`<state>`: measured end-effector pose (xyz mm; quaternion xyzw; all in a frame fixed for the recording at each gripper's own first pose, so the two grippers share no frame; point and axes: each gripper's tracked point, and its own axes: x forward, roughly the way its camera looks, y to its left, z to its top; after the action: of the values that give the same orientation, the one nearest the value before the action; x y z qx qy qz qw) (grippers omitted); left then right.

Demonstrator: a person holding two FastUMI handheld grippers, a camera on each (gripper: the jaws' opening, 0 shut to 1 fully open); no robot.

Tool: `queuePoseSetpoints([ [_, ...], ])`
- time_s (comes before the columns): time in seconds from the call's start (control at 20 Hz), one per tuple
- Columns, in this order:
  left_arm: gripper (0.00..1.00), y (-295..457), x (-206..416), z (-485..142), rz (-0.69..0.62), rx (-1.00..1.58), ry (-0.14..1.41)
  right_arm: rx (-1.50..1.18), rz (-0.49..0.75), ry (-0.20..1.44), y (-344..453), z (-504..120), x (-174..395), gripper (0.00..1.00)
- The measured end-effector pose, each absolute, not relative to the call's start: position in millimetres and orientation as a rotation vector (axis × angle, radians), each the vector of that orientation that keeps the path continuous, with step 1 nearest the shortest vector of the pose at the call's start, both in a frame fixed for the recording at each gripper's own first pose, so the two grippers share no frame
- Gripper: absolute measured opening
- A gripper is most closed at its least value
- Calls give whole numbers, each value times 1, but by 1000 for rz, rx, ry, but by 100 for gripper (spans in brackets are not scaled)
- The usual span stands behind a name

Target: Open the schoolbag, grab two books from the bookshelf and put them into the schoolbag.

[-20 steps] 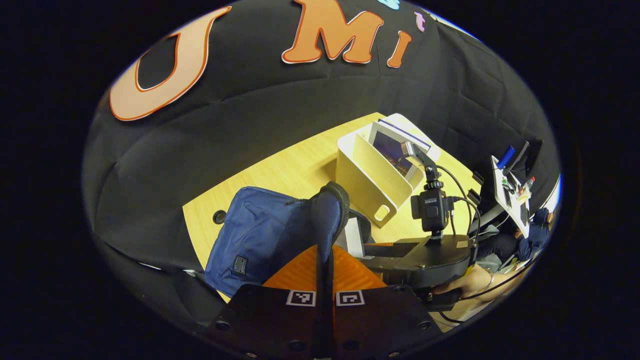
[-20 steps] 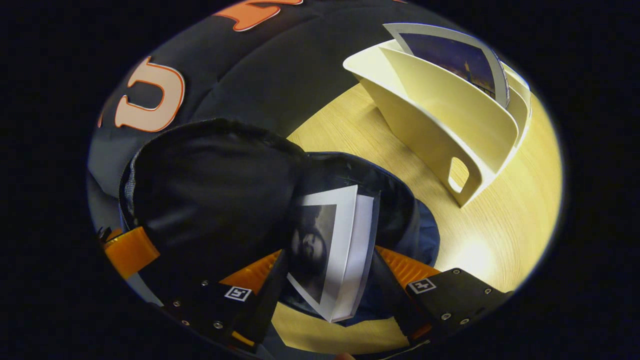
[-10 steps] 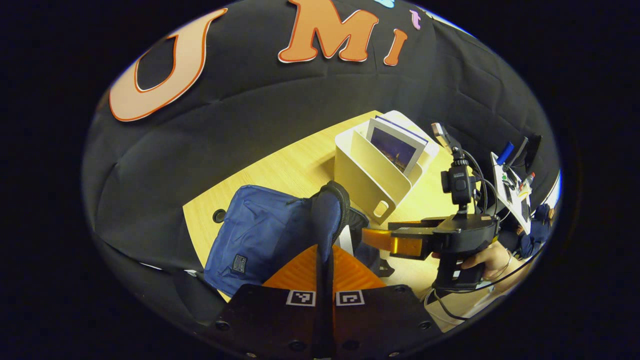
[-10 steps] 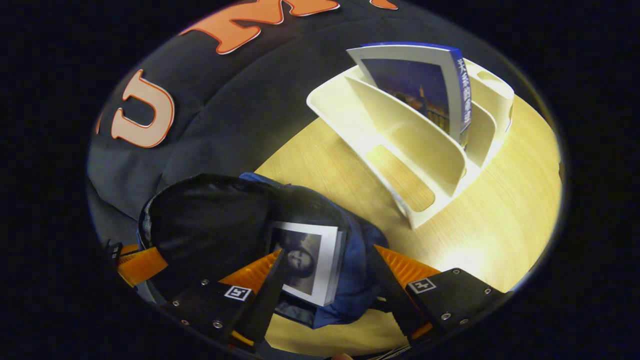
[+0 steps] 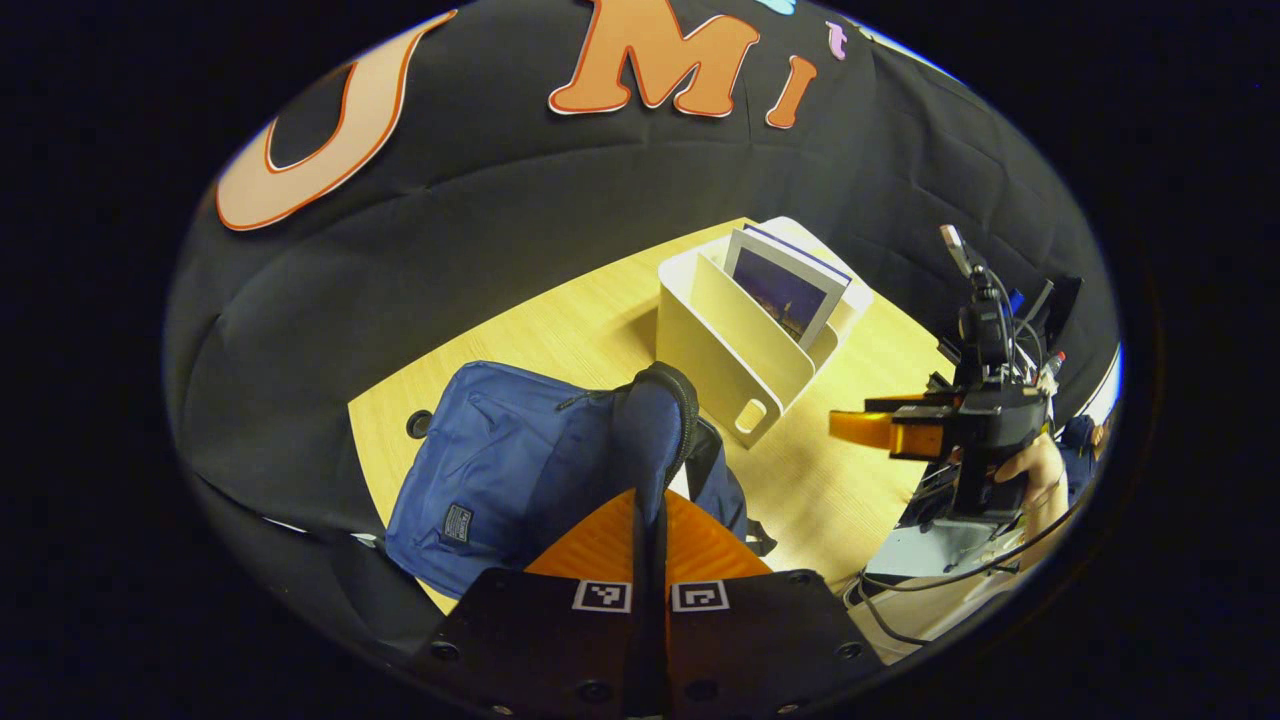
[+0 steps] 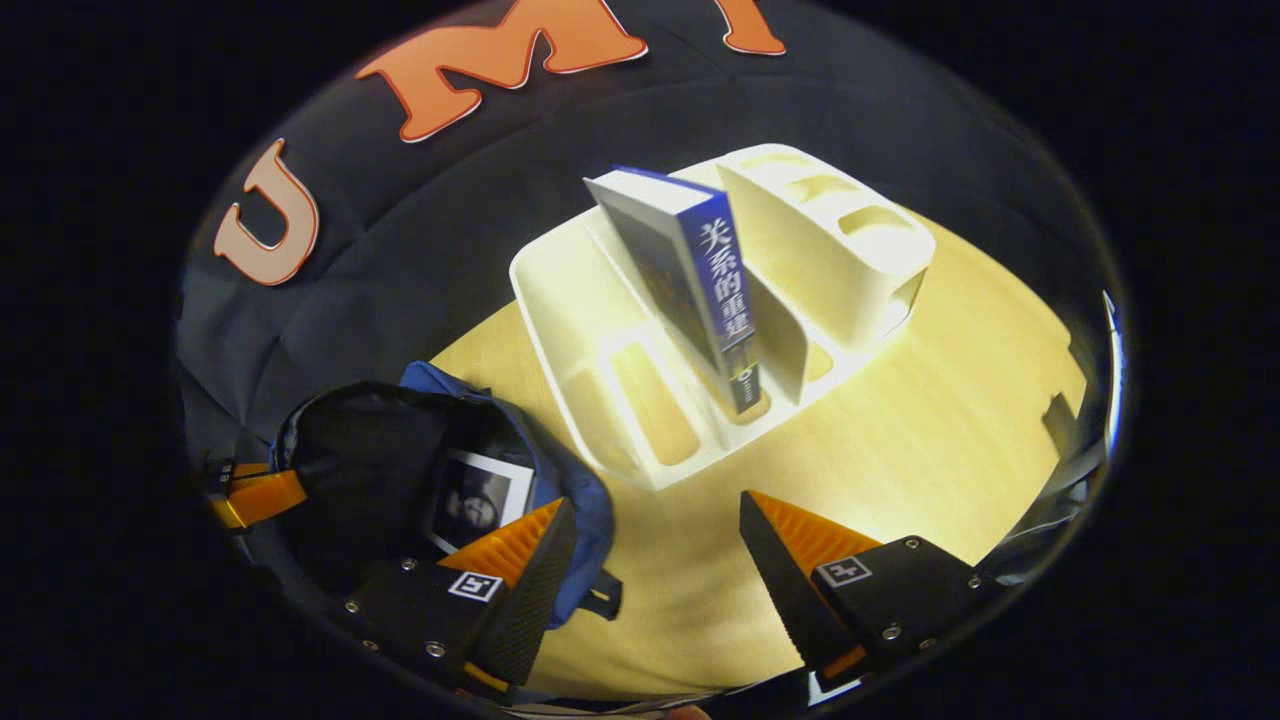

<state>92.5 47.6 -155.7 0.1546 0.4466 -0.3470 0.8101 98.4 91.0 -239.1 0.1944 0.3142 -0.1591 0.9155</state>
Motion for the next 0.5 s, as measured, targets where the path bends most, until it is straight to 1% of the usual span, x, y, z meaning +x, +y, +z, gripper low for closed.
queuePoseSetpoints([
  [0.25, 1, 42, 88, -166, -750, 306, 972, 155, -351, 664, 35, -182, 86, 97],
  [0.5, 1, 35, 81, -181, -761, 302, 981, 20, -303, 662, 11, -115, 121, 97],
])
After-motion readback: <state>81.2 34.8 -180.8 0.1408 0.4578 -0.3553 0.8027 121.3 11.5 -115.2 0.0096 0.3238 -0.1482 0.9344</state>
